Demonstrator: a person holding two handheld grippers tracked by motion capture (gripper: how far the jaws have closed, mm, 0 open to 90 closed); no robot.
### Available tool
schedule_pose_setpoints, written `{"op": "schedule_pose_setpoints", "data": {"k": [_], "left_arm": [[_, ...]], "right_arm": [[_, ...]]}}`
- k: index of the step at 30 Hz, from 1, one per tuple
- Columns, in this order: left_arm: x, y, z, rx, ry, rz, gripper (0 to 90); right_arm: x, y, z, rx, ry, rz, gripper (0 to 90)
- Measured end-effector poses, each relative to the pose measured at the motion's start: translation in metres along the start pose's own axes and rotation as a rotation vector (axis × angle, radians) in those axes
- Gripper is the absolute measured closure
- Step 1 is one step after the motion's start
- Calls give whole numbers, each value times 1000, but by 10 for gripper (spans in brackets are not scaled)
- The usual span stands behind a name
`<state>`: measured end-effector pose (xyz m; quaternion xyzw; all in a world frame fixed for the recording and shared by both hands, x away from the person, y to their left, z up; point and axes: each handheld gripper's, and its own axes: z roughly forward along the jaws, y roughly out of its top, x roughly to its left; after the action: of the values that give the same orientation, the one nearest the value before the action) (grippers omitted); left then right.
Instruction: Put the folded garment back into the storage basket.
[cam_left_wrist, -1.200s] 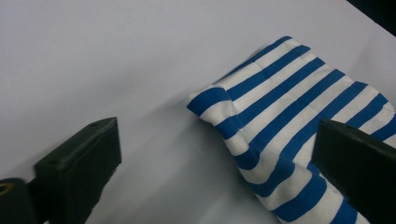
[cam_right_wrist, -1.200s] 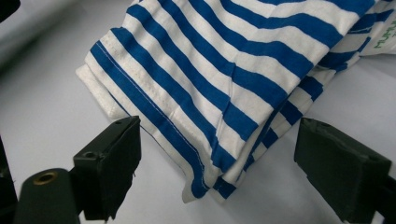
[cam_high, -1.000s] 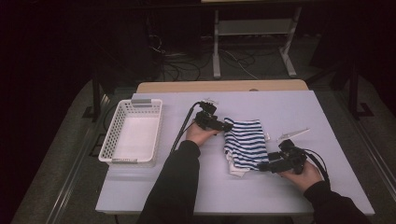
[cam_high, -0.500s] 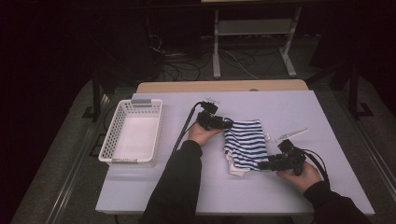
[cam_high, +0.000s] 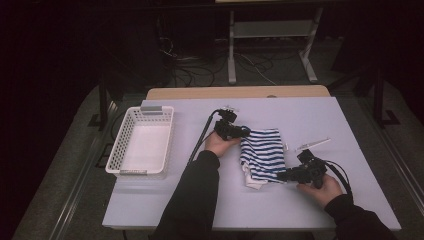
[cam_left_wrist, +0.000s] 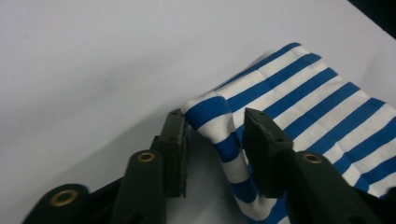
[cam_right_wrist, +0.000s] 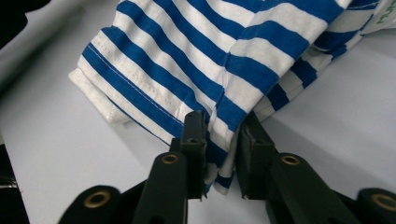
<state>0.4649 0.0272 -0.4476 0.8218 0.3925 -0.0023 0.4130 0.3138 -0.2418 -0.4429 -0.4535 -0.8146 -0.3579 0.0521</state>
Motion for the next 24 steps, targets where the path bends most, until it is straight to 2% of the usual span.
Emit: {"op": "schedule_pose_setpoints", "data": {"k": [4, 9, 10, 11, 13, 14, 16, 19, 24], "left_arm": [[-1, -1, 5, 28, -8, -4, 733], [-6, 1, 7, 27, 8, 0, 822], [-7, 2, 6, 37, 13, 19, 828], [-8, 2, 6, 28, 18, 16, 833], [-10, 4, 4, 28, 24, 34, 836], [-13, 5, 4, 17, 27, 36, 837], [-16, 7, 2, 13, 43, 63, 836], [-22, 10, 0, -8, 59, 72, 837], [-30, 15, -2, -23, 65, 96, 839]], "right_arm": [[2, 0, 0, -2, -10, -6, 768], [4, 0, -1, -6, -22, -11, 786], [4, 0, -1, -7, -21, -10, 790], [4, 0, -1, -8, -24, -9, 792], [5, 1, -2, -8, -24, -9, 794], [6, 1, -2, -6, -27, -12, 795], [8, 1, -3, 1, -33, -30, 801], [9, 2, -4, -4, -37, -40, 803], [14, 3, -10, -25, -17, -47, 803]]}}
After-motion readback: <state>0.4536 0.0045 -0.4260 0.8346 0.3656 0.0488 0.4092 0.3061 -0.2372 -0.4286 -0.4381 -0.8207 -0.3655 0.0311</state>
